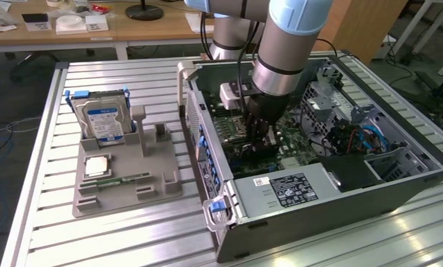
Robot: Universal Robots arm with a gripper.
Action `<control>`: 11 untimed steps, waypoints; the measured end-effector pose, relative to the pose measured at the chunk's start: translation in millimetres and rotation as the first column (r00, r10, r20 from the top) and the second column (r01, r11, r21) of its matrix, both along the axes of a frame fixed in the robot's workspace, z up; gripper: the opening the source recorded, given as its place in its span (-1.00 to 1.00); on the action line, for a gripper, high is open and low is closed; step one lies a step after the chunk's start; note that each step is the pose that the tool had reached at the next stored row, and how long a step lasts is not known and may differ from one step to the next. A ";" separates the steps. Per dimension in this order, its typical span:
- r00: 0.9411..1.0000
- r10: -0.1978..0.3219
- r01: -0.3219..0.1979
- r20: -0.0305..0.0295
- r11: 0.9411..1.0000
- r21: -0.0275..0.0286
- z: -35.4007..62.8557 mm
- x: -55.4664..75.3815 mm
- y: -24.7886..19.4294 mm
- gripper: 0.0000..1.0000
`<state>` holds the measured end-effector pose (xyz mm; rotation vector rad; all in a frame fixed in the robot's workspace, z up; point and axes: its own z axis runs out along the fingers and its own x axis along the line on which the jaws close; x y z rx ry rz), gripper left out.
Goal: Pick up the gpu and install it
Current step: 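Insert the gpu into the slot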
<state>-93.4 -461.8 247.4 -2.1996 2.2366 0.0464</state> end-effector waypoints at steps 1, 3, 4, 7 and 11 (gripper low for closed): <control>1.000 0.001 -0.001 0.000 1.000 0.000 0.2 0.4 0.0 -0.33; 1.000 0.001 -0.001 0.000 1.000 0.000 0.2 0.3 0.0 -0.33; 1.000 0.001 -0.001 0.000 1.000 -0.001 0.3 0.3 0.0 -0.33; 1.000 0.001 -0.001 0.000 1.000 -0.001 3.7 0.4 0.0 -0.33; 1.000 0.001 -0.001 0.000 1.000 0.000 9.7 0.4 0.1 -0.33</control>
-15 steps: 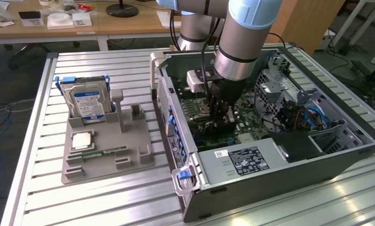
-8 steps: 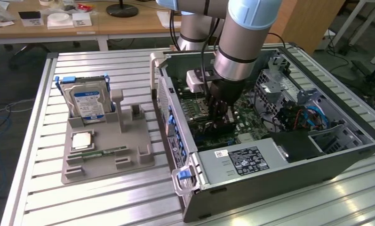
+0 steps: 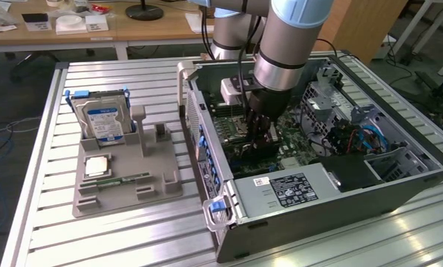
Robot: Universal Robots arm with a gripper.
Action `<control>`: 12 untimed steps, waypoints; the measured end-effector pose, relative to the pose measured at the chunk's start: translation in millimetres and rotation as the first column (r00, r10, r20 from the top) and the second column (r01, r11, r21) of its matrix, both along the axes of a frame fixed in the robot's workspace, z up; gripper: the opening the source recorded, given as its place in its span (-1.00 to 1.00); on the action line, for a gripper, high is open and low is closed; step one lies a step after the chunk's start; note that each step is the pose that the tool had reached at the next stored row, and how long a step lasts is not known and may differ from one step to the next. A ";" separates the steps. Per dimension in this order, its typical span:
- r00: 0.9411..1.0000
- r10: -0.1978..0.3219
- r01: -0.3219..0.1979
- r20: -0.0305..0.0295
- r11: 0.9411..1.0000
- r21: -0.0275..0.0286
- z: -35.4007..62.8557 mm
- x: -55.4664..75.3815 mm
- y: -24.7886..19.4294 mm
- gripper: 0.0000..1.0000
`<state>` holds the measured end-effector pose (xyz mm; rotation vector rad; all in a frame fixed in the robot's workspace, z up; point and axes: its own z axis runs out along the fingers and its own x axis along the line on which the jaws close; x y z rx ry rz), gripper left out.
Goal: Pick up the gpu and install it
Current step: 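Insert the gpu into the slot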
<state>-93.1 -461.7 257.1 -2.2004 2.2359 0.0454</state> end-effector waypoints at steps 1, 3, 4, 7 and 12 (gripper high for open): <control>1.000 0.000 0.000 0.000 1.000 0.000 0.0 0.0 0.0 -0.33; 1.000 0.000 0.000 0.000 1.000 0.000 0.0 0.0 0.0 -0.33; 1.000 0.000 0.000 0.000 1.000 0.000 0.0 -0.1 0.0 -0.33; 1.000 0.000 0.000 0.001 1.000 0.007 0.0 -0.2 -2.0 -0.33; 1.000 0.001 -0.001 0.001 1.000 0.010 -0.1 -0.3 -4.8 -0.33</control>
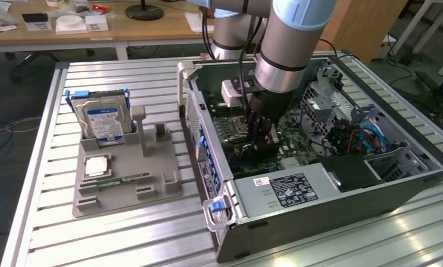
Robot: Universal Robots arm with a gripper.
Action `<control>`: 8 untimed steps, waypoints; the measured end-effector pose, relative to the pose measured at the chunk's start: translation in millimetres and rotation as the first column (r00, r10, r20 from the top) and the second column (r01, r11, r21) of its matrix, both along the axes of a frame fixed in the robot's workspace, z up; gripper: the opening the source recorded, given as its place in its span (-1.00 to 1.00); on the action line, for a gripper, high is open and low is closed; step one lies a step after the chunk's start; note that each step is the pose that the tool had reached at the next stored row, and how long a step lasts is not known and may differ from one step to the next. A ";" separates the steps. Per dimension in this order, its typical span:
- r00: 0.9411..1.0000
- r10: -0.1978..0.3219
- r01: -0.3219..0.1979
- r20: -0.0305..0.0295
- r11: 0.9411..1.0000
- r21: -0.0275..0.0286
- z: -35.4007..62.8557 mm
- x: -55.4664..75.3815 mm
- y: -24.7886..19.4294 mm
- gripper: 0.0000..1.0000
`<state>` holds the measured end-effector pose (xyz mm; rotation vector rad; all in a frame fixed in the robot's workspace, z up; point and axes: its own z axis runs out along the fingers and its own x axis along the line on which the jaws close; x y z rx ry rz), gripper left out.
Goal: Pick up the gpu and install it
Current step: 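Insert the gpu into the slot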
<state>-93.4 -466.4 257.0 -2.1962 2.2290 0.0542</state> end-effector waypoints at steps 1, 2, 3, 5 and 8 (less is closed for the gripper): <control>1.000 0.000 0.000 0.000 1.000 0.000 -0.1 0.0 0.0 -0.33; 1.000 0.000 0.000 0.000 1.000 0.000 -0.6 0.0 0.0 -0.33; 1.000 0.000 0.000 0.000 1.000 0.000 -1.2 0.0 0.0 -0.33; 1.000 0.000 0.000 0.000 1.000 0.000 -3.3 -0.1 0.0 -0.33; 1.000 0.000 0.000 0.000 1.000 0.000 -5.2 -0.3 -0.1 -0.33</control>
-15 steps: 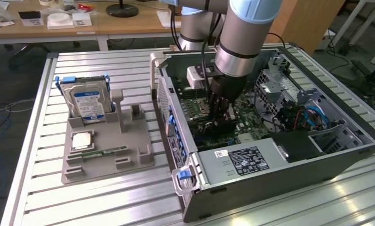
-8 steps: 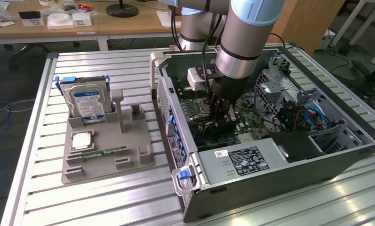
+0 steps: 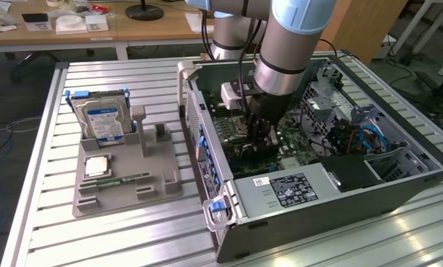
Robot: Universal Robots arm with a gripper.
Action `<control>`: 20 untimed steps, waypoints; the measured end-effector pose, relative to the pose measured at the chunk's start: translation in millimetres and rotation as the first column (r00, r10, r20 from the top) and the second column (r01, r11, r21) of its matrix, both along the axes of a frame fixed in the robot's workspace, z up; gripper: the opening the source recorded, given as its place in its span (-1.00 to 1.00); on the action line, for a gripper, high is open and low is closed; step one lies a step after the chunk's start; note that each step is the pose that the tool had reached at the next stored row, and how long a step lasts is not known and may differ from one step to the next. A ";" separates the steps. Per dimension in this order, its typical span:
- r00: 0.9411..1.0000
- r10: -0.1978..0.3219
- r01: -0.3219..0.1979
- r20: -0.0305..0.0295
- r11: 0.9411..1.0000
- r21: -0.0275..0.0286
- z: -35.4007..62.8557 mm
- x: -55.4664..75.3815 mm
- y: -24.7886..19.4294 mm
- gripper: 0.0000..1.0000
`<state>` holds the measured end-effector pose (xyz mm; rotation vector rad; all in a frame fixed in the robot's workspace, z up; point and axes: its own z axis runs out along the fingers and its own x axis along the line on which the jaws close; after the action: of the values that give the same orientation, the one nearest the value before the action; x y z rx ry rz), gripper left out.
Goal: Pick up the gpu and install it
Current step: 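Insert the gpu into the slot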
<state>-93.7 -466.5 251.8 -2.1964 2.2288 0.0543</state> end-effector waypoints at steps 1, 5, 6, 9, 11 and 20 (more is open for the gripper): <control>1.000 0.000 0.000 0.000 1.000 0.000 0.0 0.0 0.0 -0.33; 1.000 0.000 0.000 0.000 1.000 0.000 -0.1 0.0 0.0 -0.33; 1.000 0.000 0.000 0.000 1.000 0.000 -0.1 0.0 0.0 -0.33; 1.000 0.000 0.000 0.000 1.000 0.000 -0.1 0.0 0.0 -0.36; 1.000 0.000 0.000 0.000 1.000 0.000 -0.1 0.0 0.1 -0.36; 1.000 0.000 0.000 0.000 1.000 0.000 -0.1 0.0 0.0 -0.47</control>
<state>-93.7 -466.5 251.8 -2.1963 2.2288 0.0543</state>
